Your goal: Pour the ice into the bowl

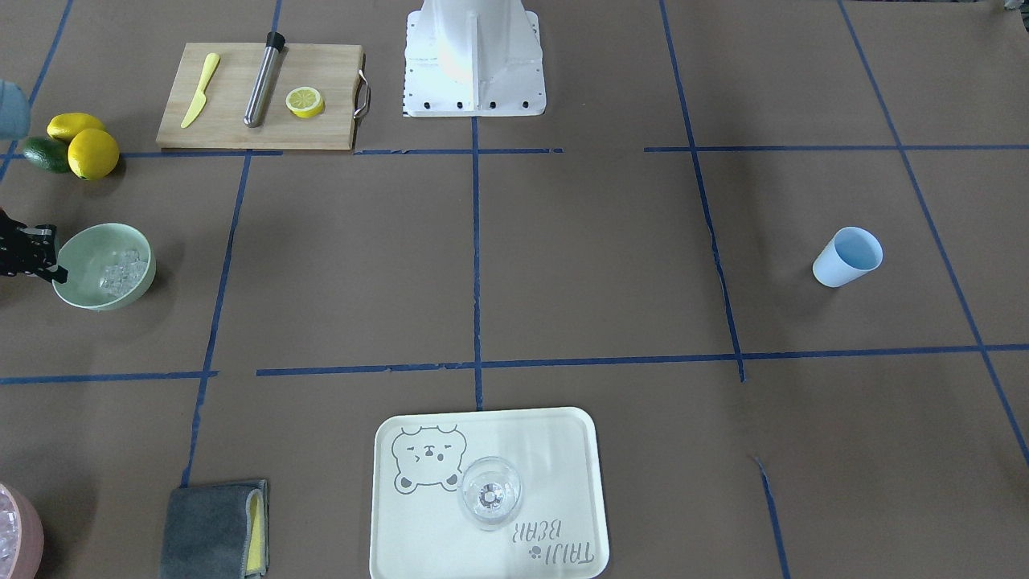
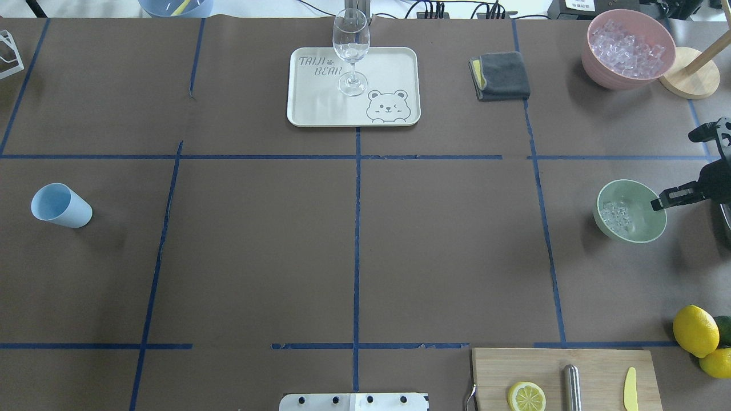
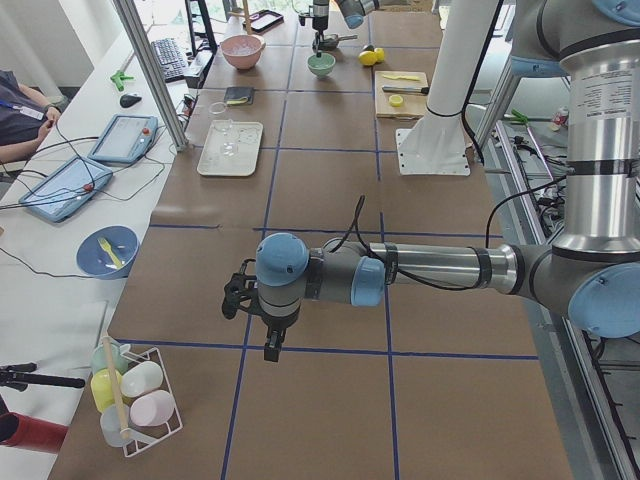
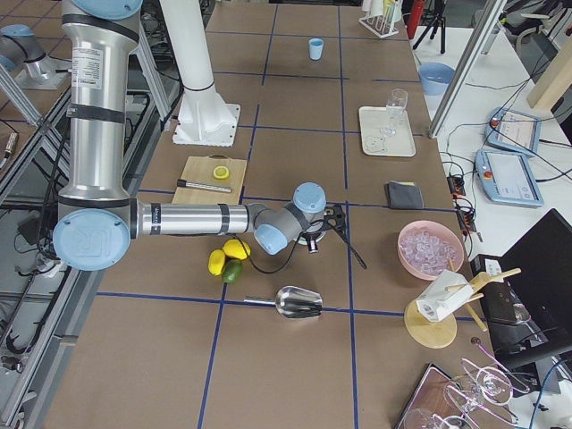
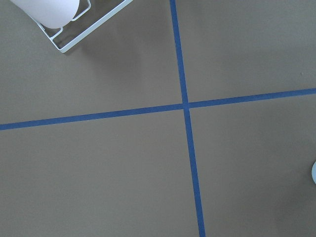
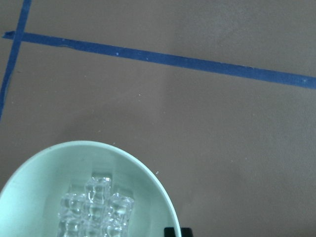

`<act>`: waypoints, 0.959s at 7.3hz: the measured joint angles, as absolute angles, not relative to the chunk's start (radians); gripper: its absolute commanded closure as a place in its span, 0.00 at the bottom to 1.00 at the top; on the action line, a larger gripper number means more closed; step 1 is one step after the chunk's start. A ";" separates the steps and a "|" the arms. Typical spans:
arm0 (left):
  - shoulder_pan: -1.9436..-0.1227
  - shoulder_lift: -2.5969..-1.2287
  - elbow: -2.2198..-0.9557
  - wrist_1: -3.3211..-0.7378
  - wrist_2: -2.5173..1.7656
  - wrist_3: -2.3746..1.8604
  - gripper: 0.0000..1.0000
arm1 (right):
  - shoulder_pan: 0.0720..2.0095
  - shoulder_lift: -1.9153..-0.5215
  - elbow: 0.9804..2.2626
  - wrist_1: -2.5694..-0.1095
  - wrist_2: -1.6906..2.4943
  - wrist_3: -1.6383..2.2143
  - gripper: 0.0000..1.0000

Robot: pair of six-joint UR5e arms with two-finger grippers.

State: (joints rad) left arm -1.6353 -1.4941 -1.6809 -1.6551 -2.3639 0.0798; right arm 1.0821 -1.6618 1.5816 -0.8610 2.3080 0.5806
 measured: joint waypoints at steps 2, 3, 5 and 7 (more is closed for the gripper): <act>-1.635 -1.494 -1.681 -1.656 -2.364 0.080 0.00 | 1.084 -1.663 1.561 -0.854 2.308 0.583 0.00; -1.635 -1.494 -1.680 -1.658 -2.364 0.080 0.00 | 1.089 -1.662 1.561 -0.853 2.307 0.583 0.00; -1.635 -1.494 -1.679 -1.665 -2.364 0.080 0.00 | 1.131 -1.655 1.580 -0.856 2.312 0.578 0.00; -1.635 -1.494 -1.676 -1.667 -2.368 0.080 0.00 | 1.198 -1.655 1.597 -0.882 2.315 0.558 0.00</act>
State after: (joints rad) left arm -1.6349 -1.4941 -1.6756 -1.6669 -2.3684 0.0798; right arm 1.1980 -1.6549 1.5970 -0.8825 2.3146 0.5577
